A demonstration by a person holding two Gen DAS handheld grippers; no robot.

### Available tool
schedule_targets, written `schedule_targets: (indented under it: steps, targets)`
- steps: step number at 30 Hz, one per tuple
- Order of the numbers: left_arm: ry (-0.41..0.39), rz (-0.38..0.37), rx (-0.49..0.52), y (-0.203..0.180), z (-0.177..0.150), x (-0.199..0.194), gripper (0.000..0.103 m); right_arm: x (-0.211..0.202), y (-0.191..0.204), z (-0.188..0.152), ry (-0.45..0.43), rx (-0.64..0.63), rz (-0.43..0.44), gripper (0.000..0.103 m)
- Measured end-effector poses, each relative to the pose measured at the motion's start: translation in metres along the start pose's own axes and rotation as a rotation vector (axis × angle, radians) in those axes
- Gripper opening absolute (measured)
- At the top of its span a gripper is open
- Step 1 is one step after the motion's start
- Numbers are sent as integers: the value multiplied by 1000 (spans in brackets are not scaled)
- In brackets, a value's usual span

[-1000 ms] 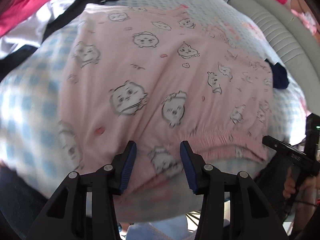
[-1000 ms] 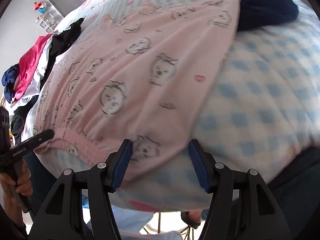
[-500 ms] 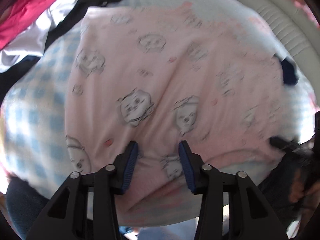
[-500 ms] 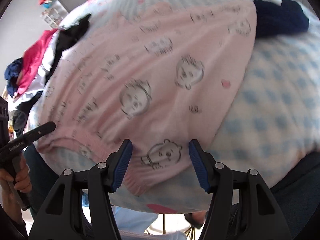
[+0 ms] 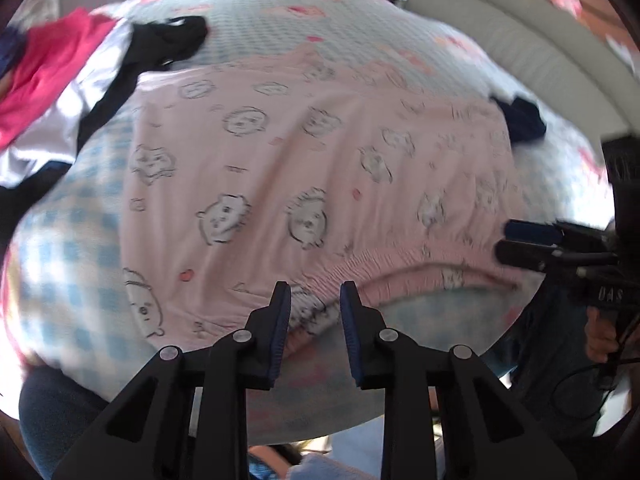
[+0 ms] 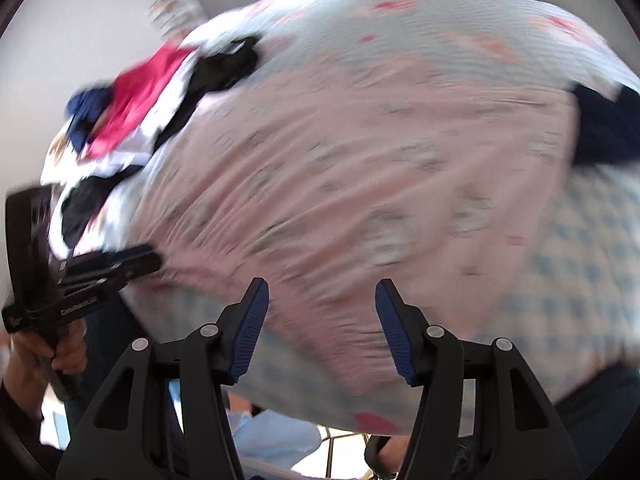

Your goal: Fold clothes

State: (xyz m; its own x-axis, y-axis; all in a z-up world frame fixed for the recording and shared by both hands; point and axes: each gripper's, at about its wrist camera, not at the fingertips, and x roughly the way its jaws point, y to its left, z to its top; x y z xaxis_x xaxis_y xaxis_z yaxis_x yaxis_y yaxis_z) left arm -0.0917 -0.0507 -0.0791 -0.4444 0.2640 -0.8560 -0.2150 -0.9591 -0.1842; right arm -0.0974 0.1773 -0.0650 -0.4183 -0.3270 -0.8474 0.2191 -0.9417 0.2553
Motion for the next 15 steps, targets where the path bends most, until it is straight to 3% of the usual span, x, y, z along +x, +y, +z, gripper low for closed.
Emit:
schedule_targets:
  steps: [2,5,6,8,10,12,15]
  targets:
    - [19,13,15,-4,3,6,32,17,15,-3,48,-58,19,58]
    - [71,60,91,-15,7,18,38,37,24,-8,99,-90,-35,58]
    - [85,75,125,-20,8,21,39,40,23,-9,106,-97,-55,58]
    - [104,88,179,-29,8,26,53,41,23,-8,107,-92,-88,57]
    - [117,100,214,-37,10,31,57,40,20,-8,104,-81,-84,57]
    - [108,113,207,-40,16,35,55,44,15,-7,112,-68,-74,57]
    - [76,85,163,-39,24,28,41,47,8,-4,115,-26,-48,52]
